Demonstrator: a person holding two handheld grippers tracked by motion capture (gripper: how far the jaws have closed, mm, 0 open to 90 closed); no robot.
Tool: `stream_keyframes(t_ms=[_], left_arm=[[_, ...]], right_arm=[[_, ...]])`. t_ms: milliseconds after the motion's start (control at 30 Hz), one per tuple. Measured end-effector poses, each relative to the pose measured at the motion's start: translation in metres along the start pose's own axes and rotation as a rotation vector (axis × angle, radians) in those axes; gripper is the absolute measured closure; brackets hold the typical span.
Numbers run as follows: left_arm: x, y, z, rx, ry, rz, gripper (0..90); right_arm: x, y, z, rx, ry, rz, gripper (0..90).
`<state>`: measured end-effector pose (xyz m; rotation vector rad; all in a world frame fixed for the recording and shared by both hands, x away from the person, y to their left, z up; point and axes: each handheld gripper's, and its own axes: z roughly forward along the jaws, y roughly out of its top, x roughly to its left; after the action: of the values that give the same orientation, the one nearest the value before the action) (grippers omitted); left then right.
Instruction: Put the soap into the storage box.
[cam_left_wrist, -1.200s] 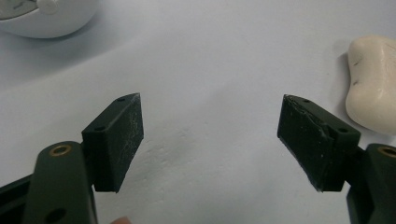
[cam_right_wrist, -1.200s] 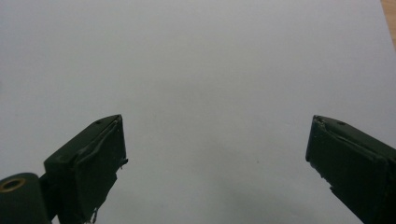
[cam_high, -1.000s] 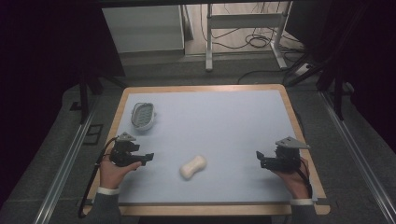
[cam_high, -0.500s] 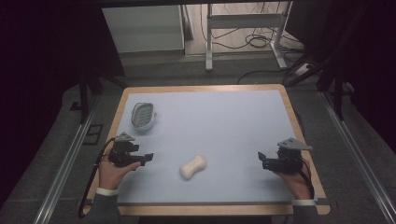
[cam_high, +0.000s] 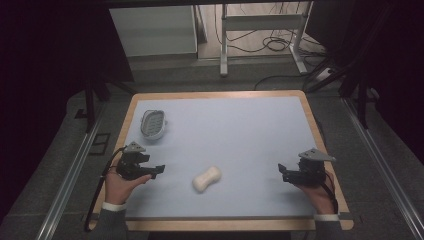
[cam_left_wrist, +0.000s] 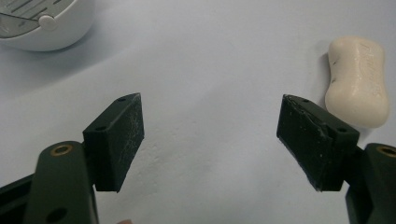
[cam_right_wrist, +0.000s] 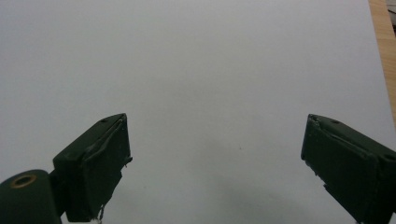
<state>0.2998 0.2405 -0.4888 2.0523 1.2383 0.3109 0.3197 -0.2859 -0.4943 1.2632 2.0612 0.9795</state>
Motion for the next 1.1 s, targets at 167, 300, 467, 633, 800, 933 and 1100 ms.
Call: stream_keyframes(t_ms=[167,300,467,633,800,933,1100], left_arm=[[-0.002,0.0,0.0,0.007,0.009,0.002,23.4],[-0.005,0.002,-0.002,0.008,0.013,0.015,23.4],[-0.01,0.006,0.0,0.021,0.006,0.032,23.2],[-0.015,0.013,-0.002,0.033,0.0,0.051,23.0],[-0.021,0.021,-0.005,0.046,-0.001,0.08,22.9],[-0.023,0.025,-0.004,0.048,-0.004,0.09,22.4],[-0.027,0.033,0.001,0.071,-0.012,0.1,22.3]], right_arm=[[-0.001,-0.001,0.0,0.01,-0.006,-0.006,8.0],[-0.002,-0.001,0.0,0.01,-0.004,-0.001,8.0],[-0.005,-0.001,-0.004,0.003,-0.009,0.013,8.0],[-0.007,-0.001,-0.007,0.001,-0.016,0.017,8.0],[-0.009,-0.001,-0.01,-0.005,-0.024,0.019,8.0],[-0.01,-0.001,-0.011,-0.002,-0.025,0.019,8.0],[-0.01,-0.002,-0.01,0.002,-0.025,0.018,8.1]])
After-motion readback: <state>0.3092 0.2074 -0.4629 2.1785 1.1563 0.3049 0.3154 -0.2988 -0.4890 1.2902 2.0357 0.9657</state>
